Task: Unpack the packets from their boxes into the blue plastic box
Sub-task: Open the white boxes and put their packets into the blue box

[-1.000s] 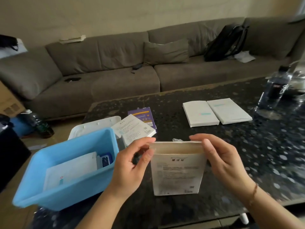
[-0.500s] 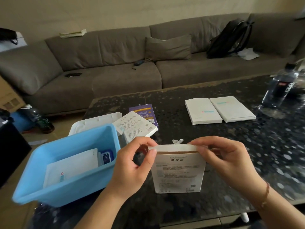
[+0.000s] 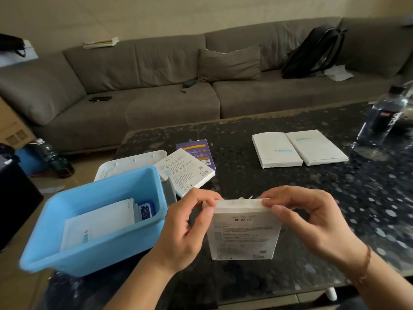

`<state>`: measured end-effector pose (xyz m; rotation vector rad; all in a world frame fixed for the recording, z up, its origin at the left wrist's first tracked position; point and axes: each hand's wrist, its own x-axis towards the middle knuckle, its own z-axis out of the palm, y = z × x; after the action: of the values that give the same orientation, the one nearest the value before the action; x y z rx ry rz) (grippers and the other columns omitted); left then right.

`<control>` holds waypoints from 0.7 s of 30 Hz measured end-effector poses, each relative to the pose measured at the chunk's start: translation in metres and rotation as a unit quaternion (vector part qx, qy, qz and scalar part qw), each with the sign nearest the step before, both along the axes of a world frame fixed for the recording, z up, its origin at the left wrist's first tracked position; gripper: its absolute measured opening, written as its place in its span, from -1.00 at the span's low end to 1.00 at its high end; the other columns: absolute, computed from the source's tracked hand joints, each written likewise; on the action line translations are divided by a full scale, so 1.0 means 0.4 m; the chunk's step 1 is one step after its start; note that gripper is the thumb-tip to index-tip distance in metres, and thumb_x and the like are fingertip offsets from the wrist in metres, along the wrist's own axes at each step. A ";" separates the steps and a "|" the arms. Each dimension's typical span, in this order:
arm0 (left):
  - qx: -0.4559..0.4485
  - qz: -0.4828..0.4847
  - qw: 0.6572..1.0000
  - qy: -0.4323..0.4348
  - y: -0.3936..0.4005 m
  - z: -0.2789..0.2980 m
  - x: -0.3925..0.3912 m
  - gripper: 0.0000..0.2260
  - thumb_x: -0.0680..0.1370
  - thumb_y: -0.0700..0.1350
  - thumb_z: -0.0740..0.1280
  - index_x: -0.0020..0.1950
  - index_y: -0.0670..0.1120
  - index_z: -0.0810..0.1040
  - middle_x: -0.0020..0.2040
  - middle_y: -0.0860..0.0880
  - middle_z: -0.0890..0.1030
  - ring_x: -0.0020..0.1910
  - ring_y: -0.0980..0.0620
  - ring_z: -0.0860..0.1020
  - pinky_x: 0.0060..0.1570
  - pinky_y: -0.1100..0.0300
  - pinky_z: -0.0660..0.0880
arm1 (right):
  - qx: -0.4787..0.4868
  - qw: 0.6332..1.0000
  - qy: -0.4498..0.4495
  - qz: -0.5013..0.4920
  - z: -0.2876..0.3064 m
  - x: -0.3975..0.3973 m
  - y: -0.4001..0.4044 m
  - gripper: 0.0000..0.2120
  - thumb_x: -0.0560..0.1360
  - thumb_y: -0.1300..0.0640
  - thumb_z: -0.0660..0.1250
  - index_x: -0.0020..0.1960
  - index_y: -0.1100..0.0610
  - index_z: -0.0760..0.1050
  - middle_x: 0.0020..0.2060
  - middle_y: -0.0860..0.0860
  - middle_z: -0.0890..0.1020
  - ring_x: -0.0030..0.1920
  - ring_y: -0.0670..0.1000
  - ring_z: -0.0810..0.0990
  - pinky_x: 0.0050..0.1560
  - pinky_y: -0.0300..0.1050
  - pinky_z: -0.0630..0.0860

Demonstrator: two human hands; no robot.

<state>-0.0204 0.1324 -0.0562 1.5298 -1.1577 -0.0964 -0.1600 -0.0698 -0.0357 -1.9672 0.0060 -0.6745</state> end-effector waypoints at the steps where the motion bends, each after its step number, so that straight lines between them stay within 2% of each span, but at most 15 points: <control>1: 0.003 -0.011 1.000 -0.007 -0.001 0.003 -0.001 -0.88 0.60 0.02 0.26 0.08 0.01 0.47 0.10 0.09 0.60 0.11 -0.03 0.59 -0.16 0.29 0.56 | -0.012 1.000 0.002 -0.007 0.001 0.003 0.002 -0.85 0.45 0.00 0.34 -0.20 0.01 0.65 -0.11 -0.12 0.71 -0.11 -0.03 0.68 -0.17 -0.13 0.60; 4: 0.029 -0.009 0.997 -0.072 -0.014 0.011 -0.005 -0.77 0.56 0.11 0.35 0.13 0.05 0.47 0.15 0.13 0.58 0.17 0.03 0.58 -0.08 0.26 0.61 | -0.027 0.999 0.023 -0.024 0.015 0.017 0.009 -0.84 0.45 -0.02 0.38 -0.24 0.02 0.63 -0.20 -0.09 0.71 -0.20 -0.04 0.67 -0.22 -0.08 0.59; 7: 0.054 0.001 0.995 -0.084 -0.027 0.019 -0.015 -0.77 0.54 0.08 0.38 0.15 0.08 0.48 0.14 0.17 0.57 0.16 0.09 0.58 -0.07 0.25 0.63 | -0.066 0.997 0.042 -0.022 0.046 0.037 0.016 -0.77 0.42 -0.16 0.35 -0.19 -0.01 0.63 -0.25 -0.11 0.69 -0.21 -0.08 0.66 -0.25 -0.22 0.56; 11: 0.054 -0.004 0.998 -0.032 -0.024 0.028 -0.020 -0.80 0.52 0.02 0.41 0.11 0.09 0.51 0.15 0.20 0.57 0.14 0.12 0.59 -0.05 0.24 0.62 | -0.127 0.989 0.074 -0.008 0.062 0.053 0.015 -0.86 0.40 0.00 0.38 -0.08 -0.05 0.66 -0.20 -0.19 0.69 -0.11 -0.12 0.66 -0.18 -0.27 0.53; 16: 0.107 0.000 0.994 -0.014 -0.023 0.051 -0.022 -0.78 0.50 -0.03 0.45 0.09 0.16 0.52 0.08 0.22 0.60 0.12 0.17 0.59 -0.09 0.33 0.60 | -0.142 0.988 0.066 0.007 0.063 0.058 0.014 -0.90 0.39 0.12 0.39 -0.19 -0.04 0.67 -0.26 -0.18 0.68 -0.20 -0.09 0.65 -0.26 -0.30 0.51; 19: 0.122 0.000 0.992 -0.030 -0.026 0.057 -0.021 -0.73 0.51 -0.13 0.47 0.17 0.10 0.59 0.07 0.23 0.60 0.14 0.19 0.57 -0.02 0.35 0.57 | -0.153 0.987 0.051 0.006 0.064 0.058 0.017 -0.90 0.39 0.13 0.40 -0.21 -0.06 0.65 -0.28 -0.17 0.67 -0.23 -0.10 0.64 -0.27 -0.38 0.46; 21: 0.121 -0.004 0.992 -0.038 -0.027 0.059 -0.021 -0.71 0.51 -0.14 0.47 0.20 0.07 0.60 0.09 0.23 0.60 0.16 0.19 0.56 0.02 0.38 0.54 | -0.150 0.988 0.046 0.002 0.063 0.060 0.017 -0.90 0.39 0.12 0.41 -0.21 -0.08 0.65 -0.28 -0.17 0.67 -0.23 -0.09 0.64 -0.28 -0.35 0.48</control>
<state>-0.0288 0.1214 -0.0325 1.7563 -1.2479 -0.1906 -0.1362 -0.0632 -0.0104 -2.2861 -0.0452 -0.6097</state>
